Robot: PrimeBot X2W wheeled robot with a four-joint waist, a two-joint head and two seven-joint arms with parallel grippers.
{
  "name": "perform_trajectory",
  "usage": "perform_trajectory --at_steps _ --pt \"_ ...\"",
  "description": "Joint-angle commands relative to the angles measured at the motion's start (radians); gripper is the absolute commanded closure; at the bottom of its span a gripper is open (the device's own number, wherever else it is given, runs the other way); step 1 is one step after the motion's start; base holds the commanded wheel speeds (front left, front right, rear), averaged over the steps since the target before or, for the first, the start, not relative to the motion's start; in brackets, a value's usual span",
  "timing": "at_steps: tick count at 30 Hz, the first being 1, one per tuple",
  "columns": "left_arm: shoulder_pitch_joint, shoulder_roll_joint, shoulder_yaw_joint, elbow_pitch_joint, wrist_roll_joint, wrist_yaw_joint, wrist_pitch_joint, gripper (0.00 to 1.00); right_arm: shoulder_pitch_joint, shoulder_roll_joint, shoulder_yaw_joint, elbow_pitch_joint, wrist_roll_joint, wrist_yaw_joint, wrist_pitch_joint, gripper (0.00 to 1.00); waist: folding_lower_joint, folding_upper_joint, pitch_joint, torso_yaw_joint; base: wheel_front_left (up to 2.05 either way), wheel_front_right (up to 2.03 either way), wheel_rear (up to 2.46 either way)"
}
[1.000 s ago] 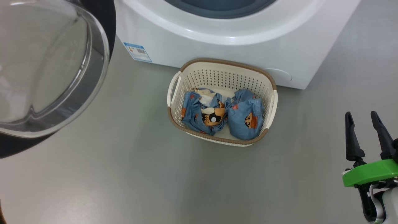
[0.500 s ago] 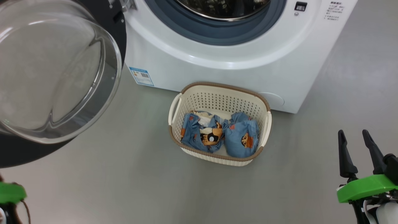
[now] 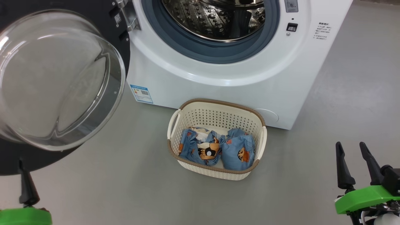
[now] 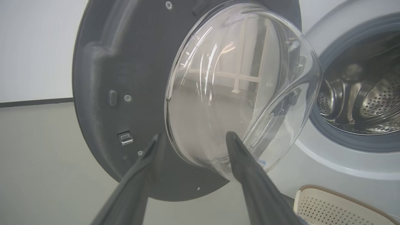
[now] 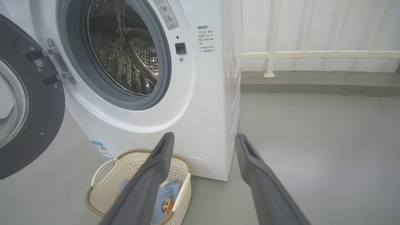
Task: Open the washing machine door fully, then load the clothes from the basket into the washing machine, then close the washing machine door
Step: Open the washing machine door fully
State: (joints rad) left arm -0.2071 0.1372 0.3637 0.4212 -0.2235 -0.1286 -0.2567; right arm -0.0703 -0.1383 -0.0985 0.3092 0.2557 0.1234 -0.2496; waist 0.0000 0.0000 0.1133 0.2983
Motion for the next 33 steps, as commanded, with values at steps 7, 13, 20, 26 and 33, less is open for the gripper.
perform_trajectory --at_steps 7,13,20,26,33 --pt "0.032 0.009 -0.045 -0.076 -0.012 -0.002 -0.005 0.00 -0.002 -0.004 0.018 -0.025 0.010 0.007 -0.012 0.00 0.0000 0.0000 -0.007 -0.042 0.00 0.00 0.00" --pt "0.041 0.010 -0.117 -0.091 -0.029 -0.002 -0.005 0.00 -0.005 -0.004 0.015 -0.028 0.007 0.007 -0.012 0.00 0.0000 0.0000 -0.004 -0.087 0.00 0.00 0.00" --pt "0.047 0.025 -0.191 -0.121 -0.053 -0.002 -0.005 0.00 -0.008 -0.003 0.012 -0.035 0.004 0.007 -0.012 0.00 0.0000 0.0000 0.000 -0.144 0.00 0.00 0.00" --pt "0.058 0.030 -0.241 -0.151 -0.068 -0.002 -0.005 0.00 -0.013 -0.001 0.009 -0.040 0.003 0.007 -0.012 0.00 0.0000 0.0000 0.007 -0.193 0.00 0.00 0.00" --pt "0.054 0.048 -0.305 -0.154 -0.088 -0.002 -0.005 0.00 -0.024 0.001 0.004 -0.043 0.001 0.007 -0.012 0.00 0.0000 0.0000 0.017 -0.243 0.00 0.00 0.00"
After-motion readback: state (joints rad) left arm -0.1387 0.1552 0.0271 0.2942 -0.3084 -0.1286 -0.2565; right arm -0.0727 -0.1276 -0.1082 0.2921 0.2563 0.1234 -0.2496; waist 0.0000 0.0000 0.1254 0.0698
